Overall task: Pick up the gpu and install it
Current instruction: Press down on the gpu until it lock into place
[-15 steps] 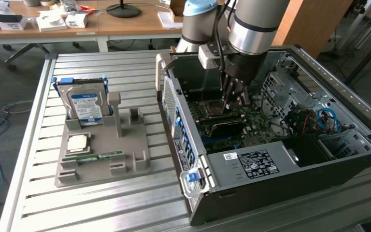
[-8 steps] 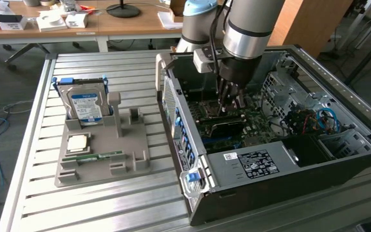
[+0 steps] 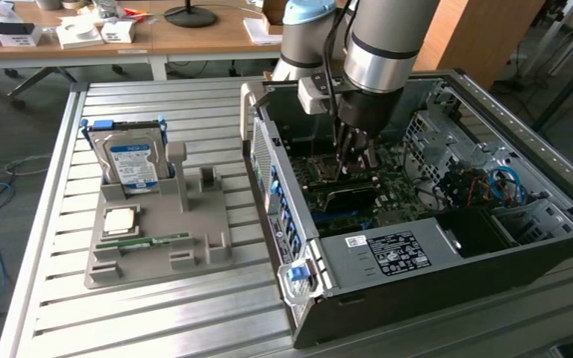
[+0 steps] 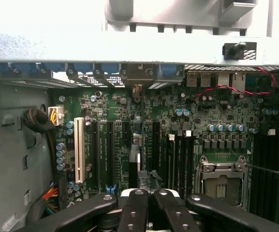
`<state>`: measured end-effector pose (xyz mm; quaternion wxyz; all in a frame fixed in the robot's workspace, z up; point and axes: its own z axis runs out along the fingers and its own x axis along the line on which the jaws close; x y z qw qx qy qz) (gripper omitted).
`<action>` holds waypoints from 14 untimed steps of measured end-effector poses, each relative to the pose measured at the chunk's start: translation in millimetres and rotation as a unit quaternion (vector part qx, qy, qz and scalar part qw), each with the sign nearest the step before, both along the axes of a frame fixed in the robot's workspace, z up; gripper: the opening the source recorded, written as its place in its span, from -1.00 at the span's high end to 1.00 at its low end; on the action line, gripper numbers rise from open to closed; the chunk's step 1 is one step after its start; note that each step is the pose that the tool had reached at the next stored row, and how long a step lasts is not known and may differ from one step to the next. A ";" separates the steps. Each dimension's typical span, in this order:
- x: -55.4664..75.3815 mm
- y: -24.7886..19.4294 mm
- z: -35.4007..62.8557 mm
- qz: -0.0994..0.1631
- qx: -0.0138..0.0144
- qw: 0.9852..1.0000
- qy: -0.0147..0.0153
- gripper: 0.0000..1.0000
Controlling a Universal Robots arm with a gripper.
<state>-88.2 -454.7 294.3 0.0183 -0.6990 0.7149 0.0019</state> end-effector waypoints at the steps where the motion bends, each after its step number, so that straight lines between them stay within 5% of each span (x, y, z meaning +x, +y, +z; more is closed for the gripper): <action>1: -0.8 0.0 -0.3 0.000 0.000 1.000 0.000 0.79; 14: -2.6 0.0 -4.0 0.000 0.000 1.000 0.000 0.79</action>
